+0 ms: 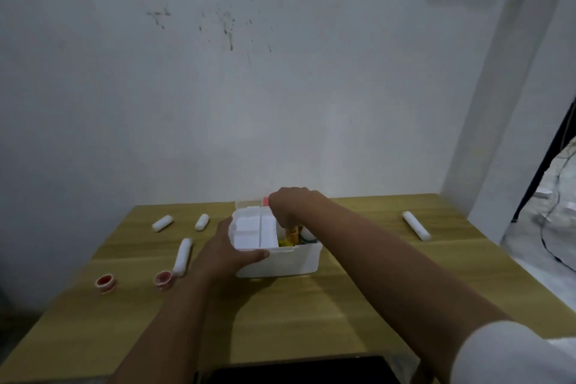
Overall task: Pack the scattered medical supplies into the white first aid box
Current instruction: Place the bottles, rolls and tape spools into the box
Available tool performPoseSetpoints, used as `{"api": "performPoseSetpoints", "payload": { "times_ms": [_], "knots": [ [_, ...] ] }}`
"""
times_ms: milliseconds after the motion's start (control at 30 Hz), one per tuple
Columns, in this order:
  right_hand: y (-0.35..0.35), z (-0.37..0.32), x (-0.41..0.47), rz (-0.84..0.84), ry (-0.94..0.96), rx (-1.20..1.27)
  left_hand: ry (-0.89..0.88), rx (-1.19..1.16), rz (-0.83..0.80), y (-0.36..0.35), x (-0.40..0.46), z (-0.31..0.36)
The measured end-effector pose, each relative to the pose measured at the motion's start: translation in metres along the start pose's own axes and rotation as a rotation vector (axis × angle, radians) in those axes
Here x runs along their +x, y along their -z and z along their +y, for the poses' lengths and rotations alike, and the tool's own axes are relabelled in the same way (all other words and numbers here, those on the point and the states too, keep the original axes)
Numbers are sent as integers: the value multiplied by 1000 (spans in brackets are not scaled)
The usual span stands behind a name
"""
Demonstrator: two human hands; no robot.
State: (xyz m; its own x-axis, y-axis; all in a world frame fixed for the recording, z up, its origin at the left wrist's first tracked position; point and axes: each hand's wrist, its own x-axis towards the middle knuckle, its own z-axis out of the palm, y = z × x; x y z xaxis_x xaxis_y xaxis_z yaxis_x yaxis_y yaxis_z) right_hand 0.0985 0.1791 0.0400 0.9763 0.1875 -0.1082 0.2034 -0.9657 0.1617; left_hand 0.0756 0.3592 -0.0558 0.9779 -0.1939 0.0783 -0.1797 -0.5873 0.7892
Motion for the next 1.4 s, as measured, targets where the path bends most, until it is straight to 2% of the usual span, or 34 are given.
{"api": "performPoseSetpoints", "payload": {
  "times_ms": [333, 567, 833, 1000, 1133, 1167, 1233, 1400],
  "knots": [
    [-13, 5, 0, -83, 30, -105, 7, 10, 15, -1, 4, -8],
    [-27, 15, -3, -33, 128, -51, 10, 13, 23, -4, 5, -6],
    [-35, 31, -11, 44, 149, 34, 10, -5, -7, 0, 5, -8],
    [-19, 57, -28, 186, 108, 292, 28, -13, -18, 0, 5, -7],
    [-20, 97, -46, 307, -30, 509, -21, -39, -40, 2, 5, -2],
    [-23, 107, -51, 295, -91, 507, -34, -27, -39, 3, 5, -2],
    [-34, 125, -62, 163, -226, 456, -24, -13, -34, 3, 4, 2],
    [-85, 154, -97, -383, -554, 386, -56, -56, -31, -2, -3, 15]
  ]
}}
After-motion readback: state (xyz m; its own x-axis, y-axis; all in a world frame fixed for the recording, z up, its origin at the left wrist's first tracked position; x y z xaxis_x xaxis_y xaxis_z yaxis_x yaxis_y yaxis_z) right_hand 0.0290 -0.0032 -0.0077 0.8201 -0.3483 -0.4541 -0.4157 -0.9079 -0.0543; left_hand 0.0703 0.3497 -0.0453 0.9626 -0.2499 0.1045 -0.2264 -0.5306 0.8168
